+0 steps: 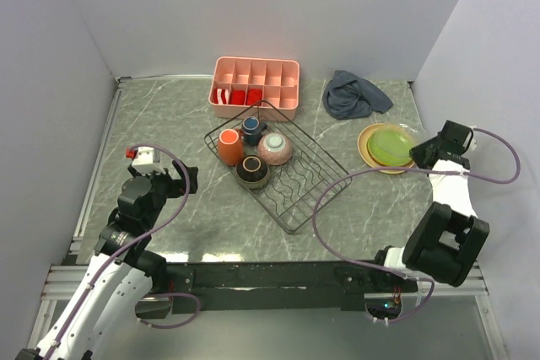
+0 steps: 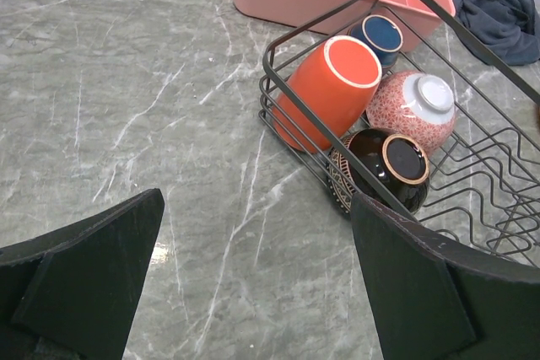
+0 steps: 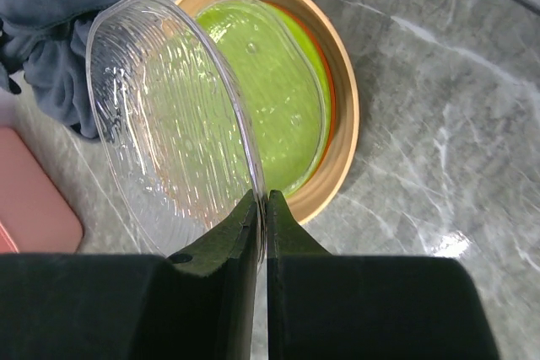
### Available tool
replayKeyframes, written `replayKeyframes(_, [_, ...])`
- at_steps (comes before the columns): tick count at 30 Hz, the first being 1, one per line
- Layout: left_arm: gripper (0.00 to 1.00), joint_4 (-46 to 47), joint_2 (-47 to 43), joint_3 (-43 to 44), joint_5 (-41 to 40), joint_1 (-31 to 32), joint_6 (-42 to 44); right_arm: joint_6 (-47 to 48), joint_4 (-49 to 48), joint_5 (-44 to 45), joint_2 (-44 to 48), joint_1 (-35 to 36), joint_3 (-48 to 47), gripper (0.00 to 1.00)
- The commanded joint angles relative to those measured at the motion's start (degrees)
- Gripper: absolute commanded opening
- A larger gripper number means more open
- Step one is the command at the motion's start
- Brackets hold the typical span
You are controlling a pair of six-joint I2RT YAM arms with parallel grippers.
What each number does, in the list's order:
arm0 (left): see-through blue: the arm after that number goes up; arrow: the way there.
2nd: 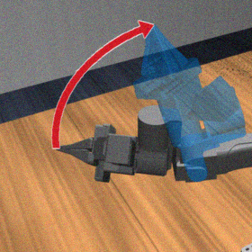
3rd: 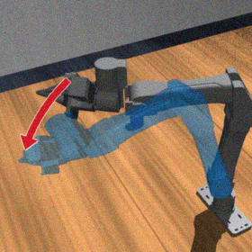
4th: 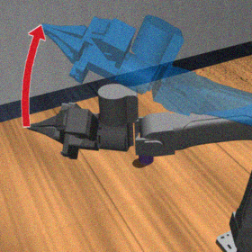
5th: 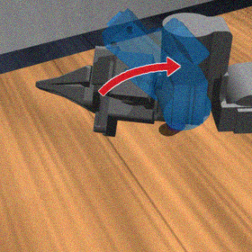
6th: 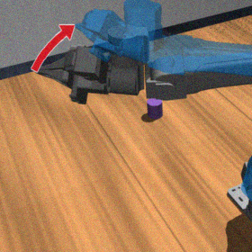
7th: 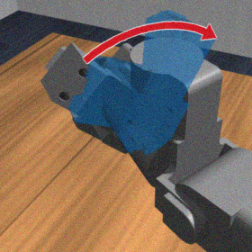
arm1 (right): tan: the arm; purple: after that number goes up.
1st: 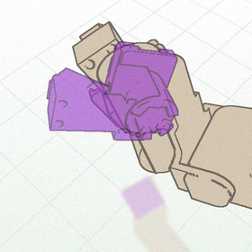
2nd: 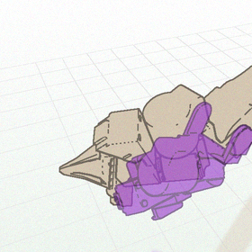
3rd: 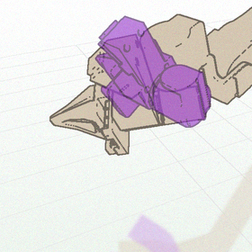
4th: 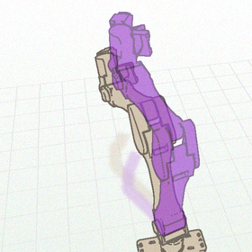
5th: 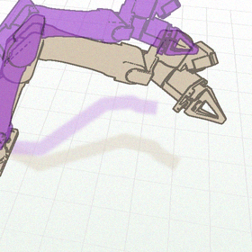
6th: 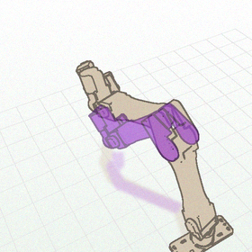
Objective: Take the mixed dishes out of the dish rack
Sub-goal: Place the plate at the center of the board.
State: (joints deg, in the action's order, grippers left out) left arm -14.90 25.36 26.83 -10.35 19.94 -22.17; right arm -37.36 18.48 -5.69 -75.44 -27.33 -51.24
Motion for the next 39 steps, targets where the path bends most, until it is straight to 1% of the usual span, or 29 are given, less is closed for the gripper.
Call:
replayKeyframes(1, [0.99,0.7,0.5,2.7,0.9,-0.6,0.2,-2.3,-5.9,-3.5,-2.3,-1.1,0.4,0.0])
replayKeyframes(5, [1.0,0.7,0.6,2.8,1.0,-1.2,0.3,1.0,-4.2,-3.6,-6.6,-1.2,-1.5,0.0])
replayKeyframes(10, [0.99,0.9,0.9,2.8,1.6,-2.2,0.5,7.5,-0.1,-4.2,-11.0,-1.5,-6.0,0.01])
replayKeyframes(14, [0.99,1.0,0.9,2.8,2.2,-2.8,0.5,8.5,0.0,-4.5,-13.3,-1.5,-7.5,0.06])
replayKeyframes(18, [0.99,1.1,0.9,2.8,2.4,-3.2,0.4,11.3,2.5,-4.2,-14.9,-1.5,-9.9,0.11])
replayKeyframes(20, [0.99,1.2,1.0,2.7,2.5,-3.2,0.4,12.2,3.1,-4.7,-15.5,-1.5,-11.1,0.16])
replayKeyframes(21, [0.99,1.2,1.0,2.7,2.7,-3.4,0.4,13.0,3.4,-4.8,-15.7,-1.5,-11.5,0.24])
replayKeyframes(23, [1.0,1.3,1.0,2.7,2.9,-3.4,0.4,14.0,4.5,-4.6,-16.3,-1.5,-13.1,0.32])
replayKeyframes(24, [0.99,1.3,0.9,2.7,3.1,-3.4,0.5,14.8,5.0,-4.6,-16.6,-1.5,-13.6,0.4])
replayKeyframes(27, [0.99,1.4,0.9,2.7,3.3,-3.4,0.5,16.1,7.2,-3.5,-16.9,-1.4,-15.6,0.49])
replayKeyframes(29, [1.0,1.4,1.0,2.6,3.7,-3.5,0.4,16.3,7.8,-2.4,-16.0,-1.3,-15.7,0.5])
replayKeyframes(32, [1.0,1.6,1.0,2.6,4.2,-3.5,0.4,16.7,6.9,-0.8,-14.0,-1.0,-14.3,0.61])
replayKeyframes(34, [0.99,1.7,0.8,2.4,4.6,-3.5,0.4,17.0,7.7,-0.1,-13.9,-0.6,-14.6,0.63])
replayKeyframes(35, [0.99,1.8,0.7,2.5,4.7,-3.5,0.4,17.1,8.3,0.1,-13.8,-0.4,-14.8,0.66])
replayKeyframes(36, [0.99,1.8,0.6,2.5,4.9,-3.5,0.4,17.3,8.3,0.3,-13.2,0.2,-14.9,0.67])
replayKeyframes(39, [1.0,1.8,0.7,2.5,5.3,-3.5,0.3,19.2,8.0,3.7,-10.6,3.3,-14.3,0.81])
